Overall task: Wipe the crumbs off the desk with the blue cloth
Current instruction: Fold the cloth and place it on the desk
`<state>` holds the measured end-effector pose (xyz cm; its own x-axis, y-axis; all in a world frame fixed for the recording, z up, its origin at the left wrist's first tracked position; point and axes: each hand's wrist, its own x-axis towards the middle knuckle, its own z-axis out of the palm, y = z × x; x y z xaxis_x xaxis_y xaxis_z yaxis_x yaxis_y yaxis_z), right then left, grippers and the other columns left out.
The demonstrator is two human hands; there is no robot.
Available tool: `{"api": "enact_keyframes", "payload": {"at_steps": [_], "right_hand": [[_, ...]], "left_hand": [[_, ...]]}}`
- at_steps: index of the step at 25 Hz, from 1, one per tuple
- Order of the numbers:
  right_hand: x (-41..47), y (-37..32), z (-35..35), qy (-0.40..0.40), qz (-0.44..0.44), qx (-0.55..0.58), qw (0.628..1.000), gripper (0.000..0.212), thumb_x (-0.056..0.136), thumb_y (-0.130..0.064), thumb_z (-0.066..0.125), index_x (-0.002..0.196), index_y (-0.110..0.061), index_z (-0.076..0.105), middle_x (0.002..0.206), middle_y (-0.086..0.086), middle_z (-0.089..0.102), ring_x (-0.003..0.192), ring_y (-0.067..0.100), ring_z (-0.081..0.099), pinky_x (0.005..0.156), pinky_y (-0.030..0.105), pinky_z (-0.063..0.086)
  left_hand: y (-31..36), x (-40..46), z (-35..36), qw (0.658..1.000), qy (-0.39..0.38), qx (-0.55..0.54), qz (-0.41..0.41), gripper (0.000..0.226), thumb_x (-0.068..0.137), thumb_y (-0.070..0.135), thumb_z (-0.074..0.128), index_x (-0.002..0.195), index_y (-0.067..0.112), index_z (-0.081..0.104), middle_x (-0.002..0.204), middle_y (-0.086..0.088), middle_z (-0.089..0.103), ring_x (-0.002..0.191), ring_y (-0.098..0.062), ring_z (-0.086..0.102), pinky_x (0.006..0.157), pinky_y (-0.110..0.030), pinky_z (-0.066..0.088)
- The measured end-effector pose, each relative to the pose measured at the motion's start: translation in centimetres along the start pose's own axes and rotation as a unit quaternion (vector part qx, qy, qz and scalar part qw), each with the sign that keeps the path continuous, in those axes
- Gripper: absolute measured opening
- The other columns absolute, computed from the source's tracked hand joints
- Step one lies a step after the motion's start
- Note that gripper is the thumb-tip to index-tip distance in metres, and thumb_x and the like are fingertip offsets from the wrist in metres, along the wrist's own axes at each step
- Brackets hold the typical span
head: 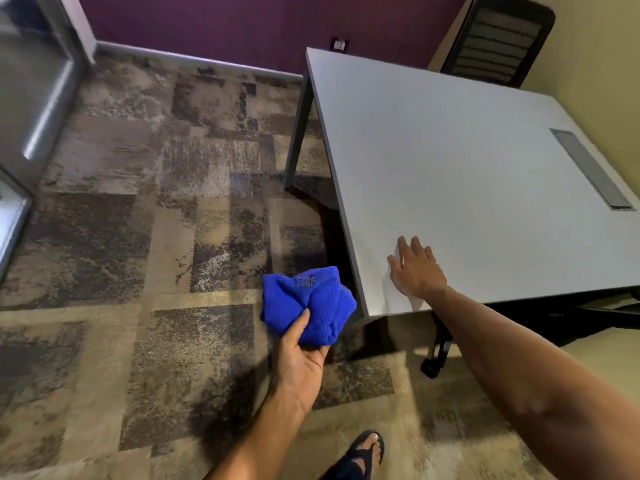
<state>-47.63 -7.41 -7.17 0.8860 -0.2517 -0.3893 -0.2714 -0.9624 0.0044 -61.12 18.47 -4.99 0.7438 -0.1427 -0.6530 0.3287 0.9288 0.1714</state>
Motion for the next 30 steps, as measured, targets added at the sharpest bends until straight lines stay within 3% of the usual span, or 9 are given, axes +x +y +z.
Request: {"api": "enact_keyframes", "payload": {"at_steps": [4, 9, 12, 17, 20, 22, 25, 28, 30], "right_hand": [[-1.9, 0.1, -2.7, -0.072, -0.015, 0.071, 0.995, 0.063, 0.099, -0.023, 0.05, 0.159, -0.019, 0.03, 0.163, 0.008, 0.034, 0.147, 0.035, 0.037, 0.119, 0.047, 0.035], [-7.7, -1.5, -4.0, -0.028, -0.004, 0.302, 0.953, 0.068, 0.098, -0.01, 0.053, 0.161, -0.021, 0.032, 0.167, 0.005, 0.033, 0.15, 0.029, 0.037, 0.123, 0.044, 0.031], [-11.3, -4.6, -5.4, -0.012, -0.048, 0.402, 0.914, 0.062, 0.101, -0.011, 0.059, 0.159, -0.015, 0.037, 0.164, 0.01, 0.038, 0.144, 0.03, 0.046, 0.117, 0.049, 0.041], [-19.1, -8.1, -10.3, -0.028, -0.078, 0.603, 0.793, 0.035, 0.106, -0.029, 0.053, 0.136, -0.016, 0.064, 0.117, 0.002, 0.075, 0.085, 0.008, 0.075, 0.074, 0.026, 0.061], [-22.5, -7.9, -12.3, -0.055, -0.114, 0.695, 0.708, 0.045, 0.103, -0.05, 0.049, 0.125, -0.018, 0.072, 0.114, 0.009, 0.077, 0.089, 0.023, 0.076, 0.075, 0.035, 0.062], [-23.7, -6.7, -13.0, -0.042, -0.15, 0.719, 0.677, 0.048, 0.094, -0.053, 0.063, 0.13, -0.023, 0.069, 0.117, 0.007, 0.077, 0.097, 0.027, 0.076, 0.077, 0.036, 0.061], [-23.7, -4.4, -14.2, 0.047, -0.17, 0.728, 0.662, 0.057, 0.082, -0.035, 0.083, 0.135, -0.029, 0.064, 0.117, 0.007, 0.077, 0.104, 0.028, 0.076, 0.077, 0.034, 0.063], [-22.5, -1.1, -16.0, 0.1, -0.186, 0.724, 0.656, 0.051, 0.083, -0.02, 0.08, 0.131, -0.03, 0.067, 0.112, 0.003, 0.077, 0.1, 0.027, 0.077, 0.077, 0.037, 0.064], [-21.3, 2.1, -17.4, 0.111, -0.204, 0.718, 0.656, 0.049, 0.086, -0.015, 0.078, 0.13, -0.033, 0.067, 0.109, 0.0, 0.077, 0.097, 0.024, 0.077, 0.075, 0.033, 0.064]], "left_hand": [[3.6, -1.7, 0.7, 0.998, -0.035, 0.044, 0.038, 0.059, 0.08, 0.017, 0.065, 0.138, 0.018, 0.055, 0.132, -0.01, 0.066, 0.112, -0.026, 0.069, 0.074, -0.037, 0.062], [6.8, -4.5, 3.6, 0.99, -0.064, 0.11, 0.06, 0.037, 0.08, 0.019, 0.066, 0.116, 0.018, 0.066, 0.111, -0.005, 0.075, 0.093, -0.018, 0.075, 0.066, -0.034, 0.06], [7.3, -5.5, 5.5, 0.984, -0.067, 0.144, 0.078, 0.032, 0.091, 0.012, 0.061, 0.123, 0.012, 0.062, 0.106, -0.005, 0.073, 0.083, -0.014, 0.075, 0.059, -0.031, 0.059], [7.4, -8.4, 8.8, 0.968, -0.094, 0.221, 0.075, 0.026, 0.098, 0.016, 0.058, 0.123, 0.008, 0.061, 0.111, -0.01, 0.073, 0.084, -0.019, 0.073, 0.066, -0.034, 0.059], [7.2, -9.9, 10.8, 0.963, -0.13, 0.223, 0.084, 0.024, 0.1, 0.017, 0.055, 0.121, 0.007, 0.06, 0.114, -0.011, 0.073, 0.091, -0.019, 0.073, 0.07, -0.033, 0.063], [6.4, -10.4, 12.2, 0.948, -0.155, 0.254, 0.11, 0.024, 0.098, 0.021, 0.058, 0.119, 0.008, 0.06, 0.115, -0.012, 0.074, 0.092, -0.018, 0.074, 0.068, -0.031, 0.062], [3.4, -10.1, 14.6, 0.914, -0.137, 0.341, 0.174, 0.025, 0.095, 0.026, 0.063, 0.116, 0.013, 0.056, 0.116, -0.011, 0.073, 0.09, -0.018, 0.074, 0.064, -0.03, 0.06], [-0.7, -9.2, 16.9, 0.867, -0.07, 0.425, 0.249, 0.04, 0.092, 0.024, 0.068, 0.126, 0.02, 0.047, 0.125, -0.004, 0.064, 0.103, -0.022, 0.07, 0.081, -0.042, 0.061], [-3.8, -8.8, 18.6, 0.868, -0.076, 0.41, 0.27, 0.048, 0.089, 0.016, 0.071, 0.129, 0.023, 0.045, 0.128, -0.001, 0.059, 0.104, -0.019, 0.069, 0.071, -0.031, 0.062]]}}
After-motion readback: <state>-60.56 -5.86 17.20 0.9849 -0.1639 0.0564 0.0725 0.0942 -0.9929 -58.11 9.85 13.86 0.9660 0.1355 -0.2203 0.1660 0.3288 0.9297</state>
